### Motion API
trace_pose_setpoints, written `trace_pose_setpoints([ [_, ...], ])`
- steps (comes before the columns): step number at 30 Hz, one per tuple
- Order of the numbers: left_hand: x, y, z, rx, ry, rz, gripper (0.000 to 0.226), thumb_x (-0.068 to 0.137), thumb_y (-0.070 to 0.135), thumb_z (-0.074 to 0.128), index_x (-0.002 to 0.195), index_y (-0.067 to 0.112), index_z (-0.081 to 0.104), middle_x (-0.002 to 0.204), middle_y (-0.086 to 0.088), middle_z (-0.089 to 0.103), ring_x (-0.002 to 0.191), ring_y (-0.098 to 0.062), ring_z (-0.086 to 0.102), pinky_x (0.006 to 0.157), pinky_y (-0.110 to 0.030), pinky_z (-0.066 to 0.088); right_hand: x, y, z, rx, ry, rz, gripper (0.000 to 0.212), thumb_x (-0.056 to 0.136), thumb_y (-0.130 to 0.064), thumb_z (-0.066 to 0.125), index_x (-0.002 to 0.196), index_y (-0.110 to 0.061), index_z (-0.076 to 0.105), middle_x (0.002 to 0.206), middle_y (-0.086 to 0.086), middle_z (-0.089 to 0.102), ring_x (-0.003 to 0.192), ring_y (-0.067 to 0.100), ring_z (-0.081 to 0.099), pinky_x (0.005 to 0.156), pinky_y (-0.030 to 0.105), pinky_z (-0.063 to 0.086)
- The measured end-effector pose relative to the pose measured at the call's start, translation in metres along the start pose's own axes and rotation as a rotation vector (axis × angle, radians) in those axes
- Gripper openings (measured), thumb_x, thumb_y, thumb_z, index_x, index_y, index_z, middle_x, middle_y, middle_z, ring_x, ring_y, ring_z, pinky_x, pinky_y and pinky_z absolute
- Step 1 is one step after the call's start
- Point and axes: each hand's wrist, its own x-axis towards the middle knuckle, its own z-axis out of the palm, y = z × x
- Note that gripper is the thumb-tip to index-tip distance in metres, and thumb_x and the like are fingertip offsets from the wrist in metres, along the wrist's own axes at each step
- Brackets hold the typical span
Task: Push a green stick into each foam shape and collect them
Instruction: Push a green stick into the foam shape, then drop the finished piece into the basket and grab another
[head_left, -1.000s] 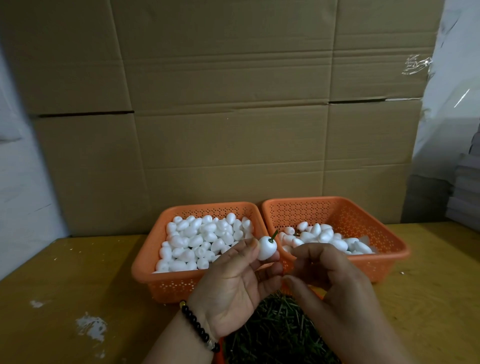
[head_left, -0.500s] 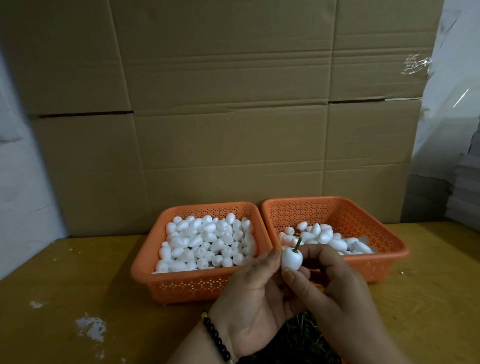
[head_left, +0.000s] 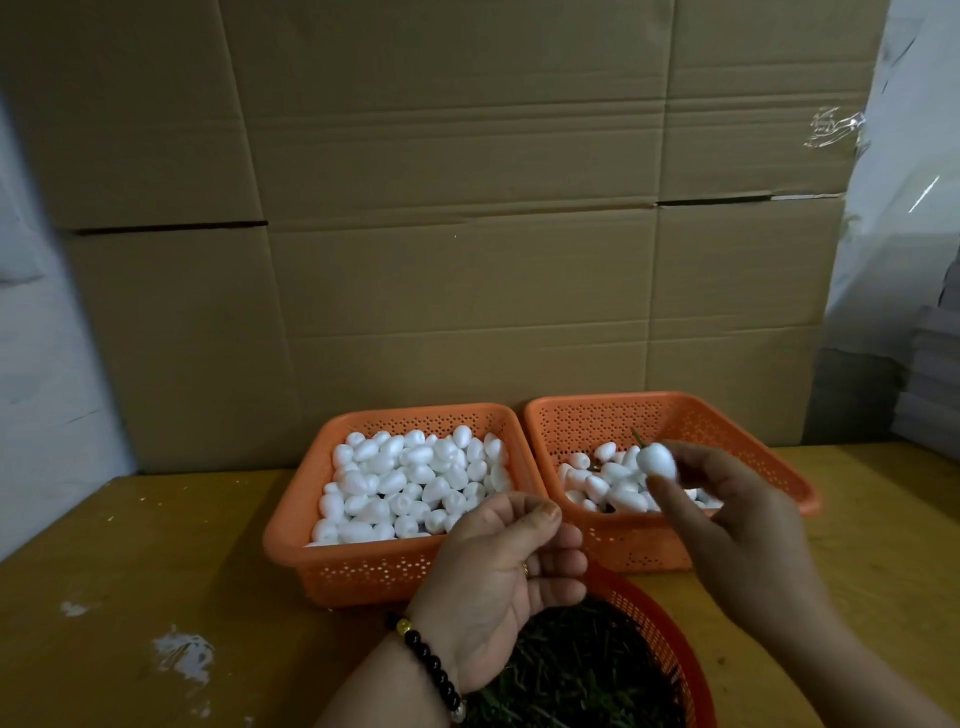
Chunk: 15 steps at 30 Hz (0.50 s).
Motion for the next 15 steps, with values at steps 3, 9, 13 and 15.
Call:
trace_pose_setpoints([
  [3, 0.002, 0.004, -0.004, 0.002, 0.058, 0.034, 0.004, 0.092, 0.008, 0.056, 0.090, 0.007, 0.059, 0.076, -0.010, 0.068, 0.062, -0.017, 0.063, 0.049, -0.026, 0.051, 0.013, 0.026, -0.010, -0.288, 0.019, 0.022, 0.028, 0.088, -0.033, 0.062, 0.111, -0.021, 0.068, 0.093, -0.007, 0.069, 0.084, 0.009, 0.062, 0.070, 0.033, 0.052],
  [9, 0.006, 0.010, -0.012, -0.057, 0.122, 0.081, 0.005, 0.091, 0.004, 0.057, 0.095, 0.005, 0.059, 0.074, -0.011, 0.068, 0.060, -0.016, 0.063, 0.048, -0.026, 0.051, 0.022, 0.054, -0.015, -0.554, 0.032, 0.226, 0.039, 0.093, -0.034, 0.054, 0.127, -0.017, 0.059, 0.099, 0.007, 0.072, 0.097, 0.029, 0.064, 0.095, 0.051, 0.043],
  [13, 0.007, 0.018, -0.019, -0.117, 0.170, 0.124, 0.013, 0.089, -0.002, 0.056, 0.101, 0.002, 0.057, 0.077, -0.014, 0.069, 0.065, -0.019, 0.066, 0.053, -0.028, 0.055, 0.020, 0.047, -0.011, -0.463, 0.051, 0.202, 0.038, 0.095, -0.022, 0.053, 0.132, -0.015, 0.055, 0.109, 0.013, 0.070, 0.103, 0.032, 0.062, 0.098, 0.049, 0.039],
  [15, 0.008, 0.025, -0.027, -0.106, 0.209, 0.175, 0.015, 0.090, -0.005, 0.054, 0.102, 0.001, 0.056, 0.076, -0.013, 0.069, 0.066, -0.019, 0.067, 0.056, -0.029, 0.056, 0.018, 0.037, -0.009, -0.426, 0.025, 0.150, 0.042, 0.093, -0.016, 0.056, 0.135, -0.015, 0.053, 0.119, 0.011, 0.066, 0.112, 0.032, 0.059, 0.100, 0.051, 0.038],
])
